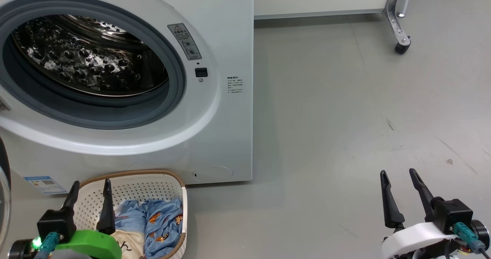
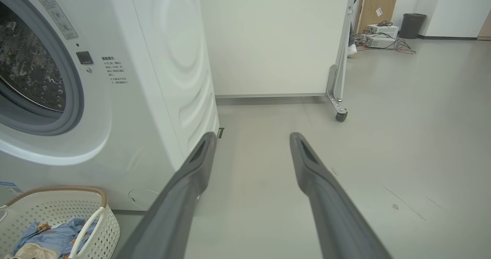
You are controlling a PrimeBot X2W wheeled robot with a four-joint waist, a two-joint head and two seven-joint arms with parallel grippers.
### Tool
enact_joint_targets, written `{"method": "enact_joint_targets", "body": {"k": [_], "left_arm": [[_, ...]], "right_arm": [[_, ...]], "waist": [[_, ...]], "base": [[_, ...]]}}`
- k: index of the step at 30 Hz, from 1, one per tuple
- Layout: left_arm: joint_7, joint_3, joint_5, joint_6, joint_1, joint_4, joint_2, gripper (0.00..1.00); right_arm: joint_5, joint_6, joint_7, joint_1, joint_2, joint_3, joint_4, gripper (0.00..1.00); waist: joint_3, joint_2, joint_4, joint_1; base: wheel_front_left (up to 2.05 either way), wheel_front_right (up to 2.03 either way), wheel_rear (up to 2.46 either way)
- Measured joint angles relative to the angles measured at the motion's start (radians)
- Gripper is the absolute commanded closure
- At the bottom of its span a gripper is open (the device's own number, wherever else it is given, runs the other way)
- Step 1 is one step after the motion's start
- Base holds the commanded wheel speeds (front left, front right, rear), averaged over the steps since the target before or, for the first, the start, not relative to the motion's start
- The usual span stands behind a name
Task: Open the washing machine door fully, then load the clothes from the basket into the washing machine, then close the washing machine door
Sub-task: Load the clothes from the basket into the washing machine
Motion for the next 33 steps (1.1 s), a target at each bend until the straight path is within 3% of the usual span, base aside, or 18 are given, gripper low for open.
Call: {"method": "enact_joint_targets", "body": {"k": [33], "left_arm": [[0.0,-0.004,-0.003,0.0,0.07,-0.085,-0.003,0.0]], "right_arm": [[0.008,0.0,0.0,0.029,0.004,-0.012,-0.053,0.0]], "waist": [[0.035,0.0,-0.005,0.0]], "base": [[0.0,0.0,0.0]]}}
